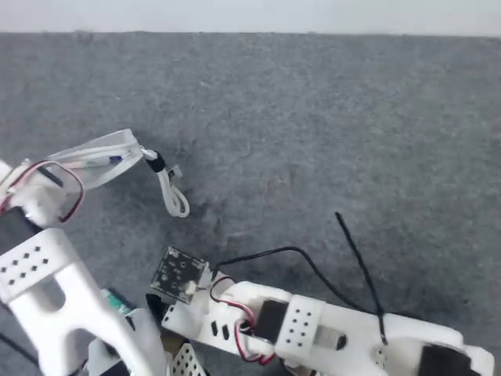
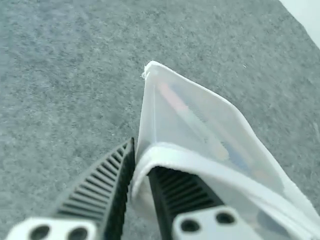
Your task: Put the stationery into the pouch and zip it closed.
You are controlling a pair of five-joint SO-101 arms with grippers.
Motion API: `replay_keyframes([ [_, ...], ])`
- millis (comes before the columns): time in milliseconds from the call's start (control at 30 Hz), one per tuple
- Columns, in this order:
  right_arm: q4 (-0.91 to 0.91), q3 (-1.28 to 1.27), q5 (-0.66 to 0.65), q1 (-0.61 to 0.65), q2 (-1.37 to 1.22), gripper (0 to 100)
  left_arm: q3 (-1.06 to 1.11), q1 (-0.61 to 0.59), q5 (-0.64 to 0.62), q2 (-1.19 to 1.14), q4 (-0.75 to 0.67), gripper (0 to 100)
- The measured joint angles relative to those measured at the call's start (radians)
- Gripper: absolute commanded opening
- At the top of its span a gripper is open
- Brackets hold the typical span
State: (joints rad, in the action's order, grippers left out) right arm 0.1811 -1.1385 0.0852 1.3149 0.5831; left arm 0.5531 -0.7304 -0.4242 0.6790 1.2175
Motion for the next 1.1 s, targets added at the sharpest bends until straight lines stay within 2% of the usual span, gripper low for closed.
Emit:
replay_keyframes([
  [133,0.000,0.025,0.020,0.000,-0.051,19.9,-0.006,-0.031,0.000,0.000,0.000,1],
  [500,0.000,0.029,0.026,-0.037,-0.078,19.8,-0.006,-0.025,0.000,0.000,0.000,1],
  [800,0.000,0.029,0.026,-0.117,-0.078,19.8,-0.006,0.044,0.000,0.000,0.000,1],
  [1100,0.017,0.029,0.018,-0.218,-0.066,19.8,-0.006,0.166,0.014,0.000,0.000,1],
])
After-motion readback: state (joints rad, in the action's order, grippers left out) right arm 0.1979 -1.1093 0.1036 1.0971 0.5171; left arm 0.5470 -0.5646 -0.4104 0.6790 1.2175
